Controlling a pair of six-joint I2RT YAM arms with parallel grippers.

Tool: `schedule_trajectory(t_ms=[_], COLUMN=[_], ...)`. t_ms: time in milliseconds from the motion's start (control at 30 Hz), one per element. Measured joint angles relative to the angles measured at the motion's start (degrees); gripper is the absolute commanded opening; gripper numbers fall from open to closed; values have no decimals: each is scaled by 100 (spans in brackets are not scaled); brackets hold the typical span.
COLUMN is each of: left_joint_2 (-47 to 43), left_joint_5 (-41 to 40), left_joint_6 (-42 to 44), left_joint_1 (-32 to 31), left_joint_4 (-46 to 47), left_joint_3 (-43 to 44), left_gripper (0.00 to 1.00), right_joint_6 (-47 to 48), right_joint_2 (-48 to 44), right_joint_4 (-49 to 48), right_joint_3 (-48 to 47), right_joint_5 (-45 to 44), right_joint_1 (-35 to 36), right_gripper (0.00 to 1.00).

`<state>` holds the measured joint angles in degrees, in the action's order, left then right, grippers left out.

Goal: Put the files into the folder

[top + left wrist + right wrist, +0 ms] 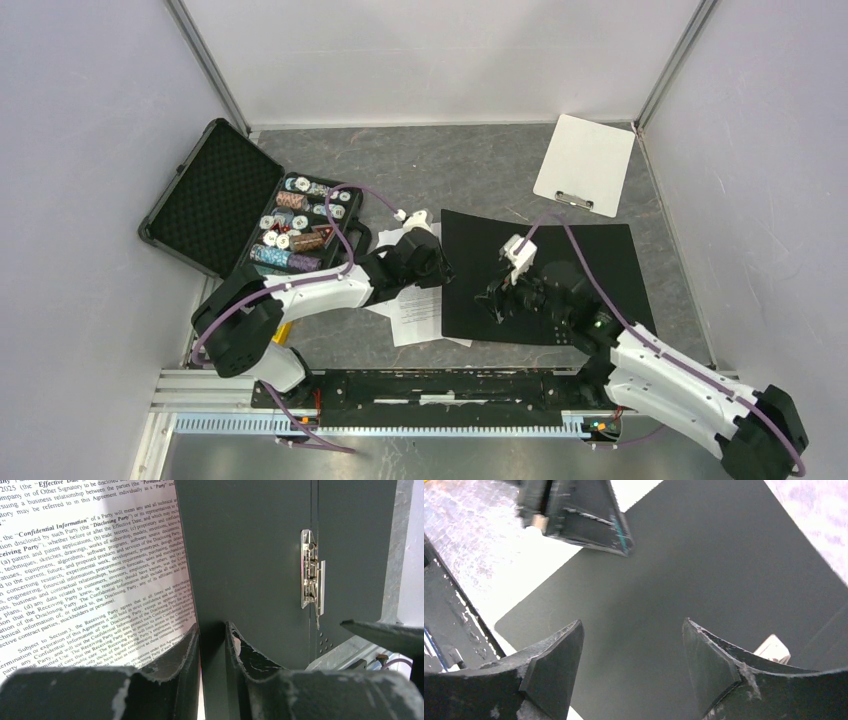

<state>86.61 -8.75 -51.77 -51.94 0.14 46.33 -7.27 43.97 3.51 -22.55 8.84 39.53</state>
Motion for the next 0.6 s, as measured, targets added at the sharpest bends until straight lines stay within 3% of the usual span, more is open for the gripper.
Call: schedule_trajectory(t_ms=[267,600], left_joint_2=[-68,-234], left_joint_5=[122,184], left_joint_6=[-68,-245], left_joint_1=[13,87], left_joint_4=[-81,-142], left_joint_3=[87,214], left_gripper=[2,2], right_joint_6=[1233,2758], right_joint_2=[-398,302], right_joint_4=[-1287,-2509], right_joint_3=[931,1202], right_joint_5=[-1469,-3985], right_joint_1=[2039,4409], right_gripper=[82,87])
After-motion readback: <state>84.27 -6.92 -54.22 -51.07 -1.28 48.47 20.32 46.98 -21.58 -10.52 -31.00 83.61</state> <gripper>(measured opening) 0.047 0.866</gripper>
